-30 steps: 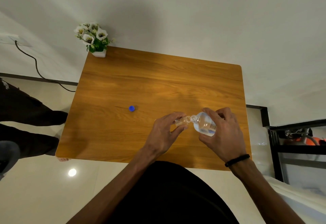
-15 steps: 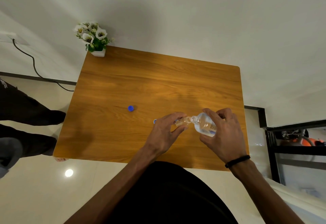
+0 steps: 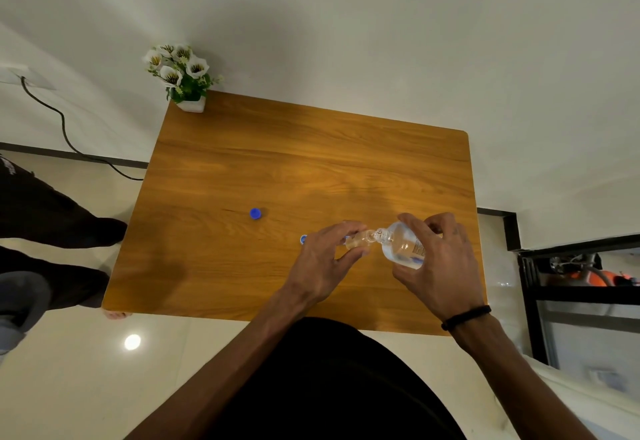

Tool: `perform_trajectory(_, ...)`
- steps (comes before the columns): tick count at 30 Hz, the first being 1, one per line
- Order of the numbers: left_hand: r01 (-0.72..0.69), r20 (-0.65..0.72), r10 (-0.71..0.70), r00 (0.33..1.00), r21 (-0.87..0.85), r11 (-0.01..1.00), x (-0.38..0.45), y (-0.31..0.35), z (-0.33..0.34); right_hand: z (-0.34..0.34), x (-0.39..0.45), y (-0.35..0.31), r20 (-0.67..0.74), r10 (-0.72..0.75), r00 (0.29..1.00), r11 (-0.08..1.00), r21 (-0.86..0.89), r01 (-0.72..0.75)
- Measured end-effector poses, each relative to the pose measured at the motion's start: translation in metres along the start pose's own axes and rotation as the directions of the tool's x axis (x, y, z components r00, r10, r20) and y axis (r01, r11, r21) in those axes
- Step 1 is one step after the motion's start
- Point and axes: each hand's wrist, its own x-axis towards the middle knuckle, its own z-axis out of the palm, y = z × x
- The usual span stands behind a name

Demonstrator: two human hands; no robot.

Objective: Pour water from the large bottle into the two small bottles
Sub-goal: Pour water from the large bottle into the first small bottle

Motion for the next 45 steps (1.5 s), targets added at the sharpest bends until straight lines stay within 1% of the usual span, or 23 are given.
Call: perform_trajectory(45,-0.009,0.001,0.009,1.0,0.002,1.0,0.0019,0.0027,-0.0024,-0.0041,0.0006,-0.0033,0.01,0.009,1.0,1.0,-0.012,-0.009)
